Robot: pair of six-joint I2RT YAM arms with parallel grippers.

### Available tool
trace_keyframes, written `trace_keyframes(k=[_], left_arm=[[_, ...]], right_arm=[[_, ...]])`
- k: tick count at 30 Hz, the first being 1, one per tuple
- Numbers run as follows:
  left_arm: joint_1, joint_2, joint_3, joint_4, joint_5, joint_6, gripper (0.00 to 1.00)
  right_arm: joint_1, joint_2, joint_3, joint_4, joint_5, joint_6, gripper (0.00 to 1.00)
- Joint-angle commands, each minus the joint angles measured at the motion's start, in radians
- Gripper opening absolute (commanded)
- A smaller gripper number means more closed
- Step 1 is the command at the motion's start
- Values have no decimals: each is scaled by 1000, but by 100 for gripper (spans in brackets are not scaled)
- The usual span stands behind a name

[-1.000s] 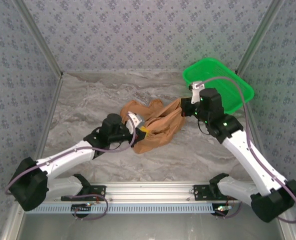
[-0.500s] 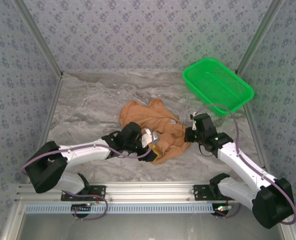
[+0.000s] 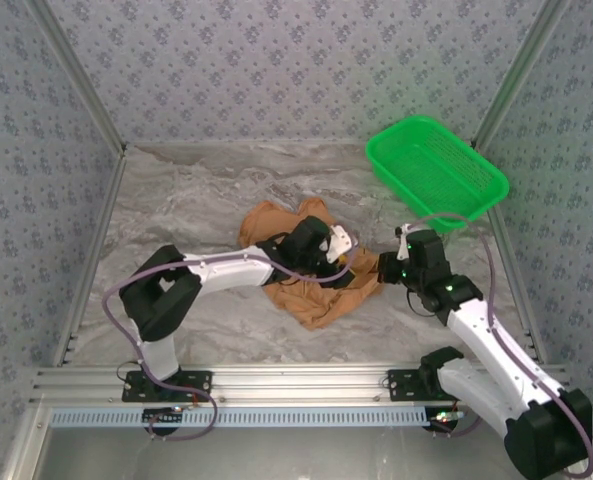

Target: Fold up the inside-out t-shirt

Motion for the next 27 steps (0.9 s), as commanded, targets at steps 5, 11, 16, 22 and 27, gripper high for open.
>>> trace_keyframes(k=[5,11,16,22,27], left_arm=[[24,51,197,-67,182,136,57],[35,101,287,-128,347,170,46],[48,115,297,-141,401,175,40],[67,131,327,-146,414,164,16],[105,79,327,-73,326,30,0]], right_arm=[[-47,-65,20,45,-188,-93,0],[-62,-61,48,62,-207,-117,0],[-70,-49,66,69,-206,-124,0],[-71,-32,79,85,-220,-136,0],[-76,26,164,33,-173,-171,0]])
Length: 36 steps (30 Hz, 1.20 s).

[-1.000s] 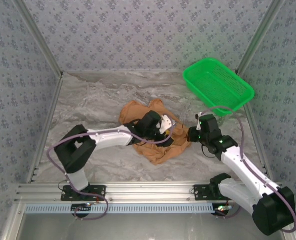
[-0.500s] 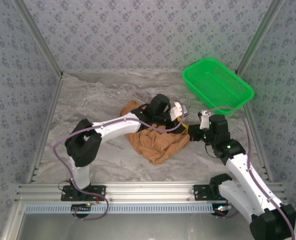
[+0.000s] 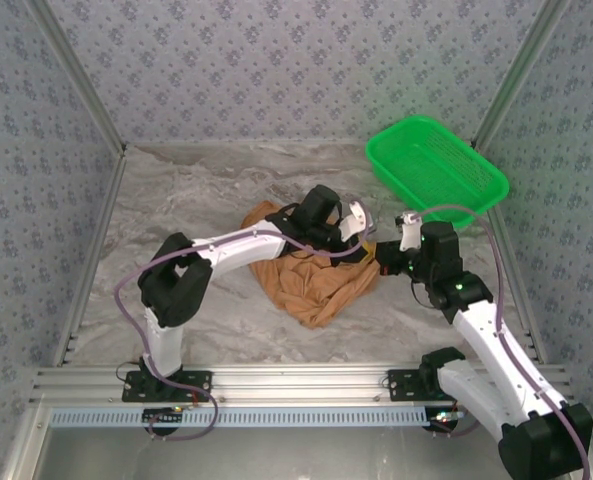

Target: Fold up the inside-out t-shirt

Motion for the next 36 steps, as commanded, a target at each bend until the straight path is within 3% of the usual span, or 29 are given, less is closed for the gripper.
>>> trace_keyframes(k=[1,5,8,10,13,17,22,26,28,30,32,36], left_arm=[[38,-65,28,59,-65,-121,0],[67,-173,-2,62,-266,-265,0],[66,-238,-42,58,-367,-320,0],[66,-263,-52,41,-402,-344,0],[66,-284,-63,19,-434,-369,0],[65,-298,-70,-1,-449,-377,0],[64,-312,-73,-5,-446,-373,0],[65,-326,-80,-9,-461,-362,0],[65,-335,-83,-10,-468,-359,0],[68,-348,-86,-18,-498,-358,0],[79,-368,-85,-35,-552,-362,0],[120,-445,-96,-45,-644,-380,0]], right_arm=[[-8,45,118,-42,43,-47,5],[-6,119,267,-208,192,-64,26],[32,109,302,-265,220,-52,38],[81,78,275,-227,197,-27,46],[191,64,182,-119,182,57,49],[353,133,59,78,223,152,55],[412,251,22,226,292,191,60],[415,335,25,198,375,202,46],[402,346,19,193,385,197,29],[385,323,30,181,341,163,18],[363,264,58,128,282,88,13],[235,103,139,-3,64,-30,1]])
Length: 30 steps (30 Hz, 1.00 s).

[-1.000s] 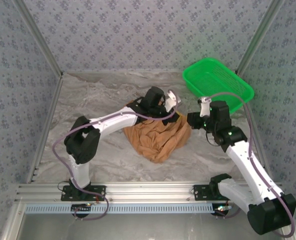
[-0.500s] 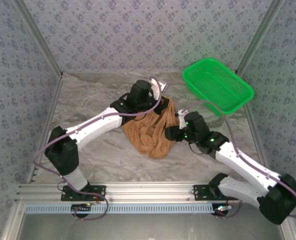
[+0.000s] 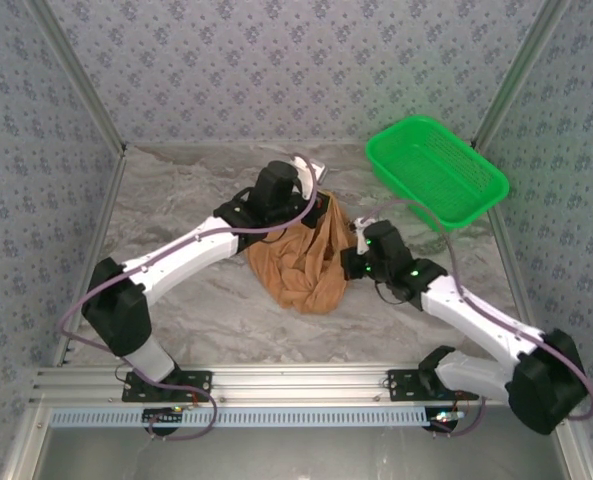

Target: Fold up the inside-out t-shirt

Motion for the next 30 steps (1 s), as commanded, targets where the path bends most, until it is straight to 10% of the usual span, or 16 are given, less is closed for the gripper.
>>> trace_keyframes(k=[1,6,17,23,30], left_arm=[[44,-122,-11,8,-106,-21,0],[61,-290,-36,34,-190,5,0],[52,-586,-41,40,-87,49,0],[109,-586,-27,-132,-320,56,0],[336,-419,-127,-316,-250,-37,0]], right_arm=[[-110,-138,106,-73,-224,-104,0],[-248,-161,281,-74,-459,-116,0],[-304,112,819,-256,-507,-181,0],[-273,215,790,-197,-545,-121,0],[-163,241,672,-144,-649,-98,0]])
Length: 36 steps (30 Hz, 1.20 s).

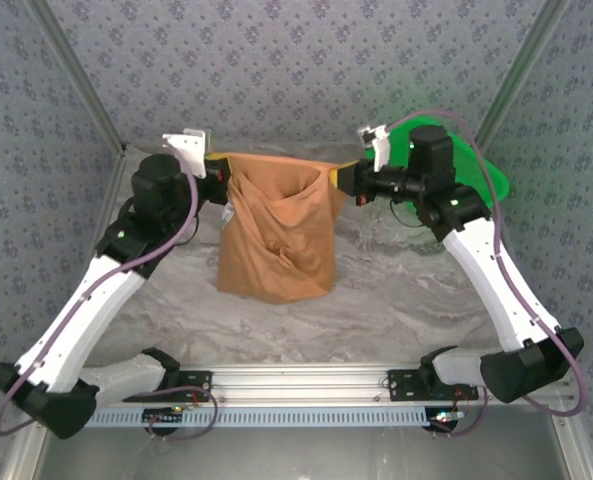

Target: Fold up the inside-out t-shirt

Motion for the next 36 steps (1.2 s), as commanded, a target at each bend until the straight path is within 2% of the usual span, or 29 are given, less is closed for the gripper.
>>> trace_keyframes(k=[1,2,5,7,11,14,19,23,27,30,32,36], left_arm=[[62,70,-59,-105,-42,-40,0],[70,91,-72,-110,-43,-36,0],[79,121,-96,-134,-40,-34,28],[78,99,-124,-135,6,-45,41],[43,-41,-243,-63,140,-64,59],[4,-123,-339,41,276,-92,66],[-44,-101,-437,238,507,-93,68],[-61,8,-387,341,639,-82,68],[-86,92,-313,312,674,9,69],[-89,126,-293,317,704,37,67],[-90,148,-283,326,704,43,62],[-90,189,-239,327,720,41,37]], right_arm=[[56,5,-43,30,-30,36,0],[78,16,-66,47,-21,51,0],[134,48,-146,148,-3,130,0],[153,72,-194,248,-9,205,0],[177,115,-204,288,-5,236,0],[176,133,-195,280,-15,234,0],[174,143,-166,223,-19,194,0],[171,142,-158,199,-21,178,0],[166,135,-160,188,-25,169,0],[156,125,-159,183,-24,166,0],[150,120,-152,177,-27,161,0],[147,113,-121,160,-27,153,0]])
